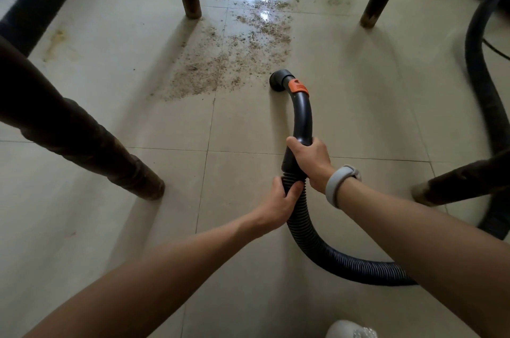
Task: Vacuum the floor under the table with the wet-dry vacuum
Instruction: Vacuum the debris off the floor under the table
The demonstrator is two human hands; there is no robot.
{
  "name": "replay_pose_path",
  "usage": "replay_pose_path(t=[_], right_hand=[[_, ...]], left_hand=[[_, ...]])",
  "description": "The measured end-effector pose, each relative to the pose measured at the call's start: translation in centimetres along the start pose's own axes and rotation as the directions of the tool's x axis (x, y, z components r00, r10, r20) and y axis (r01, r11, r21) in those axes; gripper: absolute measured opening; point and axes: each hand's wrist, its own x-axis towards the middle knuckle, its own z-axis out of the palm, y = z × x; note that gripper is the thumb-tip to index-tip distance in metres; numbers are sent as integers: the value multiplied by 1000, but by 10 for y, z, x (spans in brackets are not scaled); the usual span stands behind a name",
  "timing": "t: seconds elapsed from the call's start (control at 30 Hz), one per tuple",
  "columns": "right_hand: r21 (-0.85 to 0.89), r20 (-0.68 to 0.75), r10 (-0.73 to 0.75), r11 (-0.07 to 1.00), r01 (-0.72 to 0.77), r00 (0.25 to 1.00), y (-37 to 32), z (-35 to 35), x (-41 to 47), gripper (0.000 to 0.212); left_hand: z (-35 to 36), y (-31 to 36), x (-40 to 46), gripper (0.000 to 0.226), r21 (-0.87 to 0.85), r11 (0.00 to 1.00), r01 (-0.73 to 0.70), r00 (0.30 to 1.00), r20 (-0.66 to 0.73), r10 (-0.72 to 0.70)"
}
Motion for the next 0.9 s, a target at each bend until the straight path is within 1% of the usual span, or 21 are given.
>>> replay_pose_path(t=[0.13,0.37,0.47,0.53,0.7,0.8,0.83,0.9], right_hand=[[17,80,-28,999,27,996,-4,8,-6,22],[29,169,-31,999,26,985,-14,30,-17,19],[34,213,-42,999,36,976,-19,40,-22,15],[28,231,-43,999,38,972,-20,47,-27,18],[-9,264,-34,999,38,964,-22,60,-36,23],[-69,288,-35,996,58,957,-21,61,-42,26],[-96,293,-38,993,69,955,-21,61,-44,26],[-132,309,-42,988,86,950,-19,58,-48,24]], left_hand=[[-8,-3,-3,37,-23,999,29,1000,6,-28],[-31,-4,-14,41,-85,995,52,998,-23,-55],[-42,-5,-20,43,-98,992,81,997,-11,-83],[-50,-8,-24,44,-91,991,95,995,-1,-96],[-60,-14,-35,43,-101,991,89,996,-11,-90],[-60,-15,-42,29,-116,991,65,998,5,-65],[-59,-15,-45,30,-114,992,62,998,12,-61],[-56,-19,-48,42,-92,993,75,997,29,-73]])
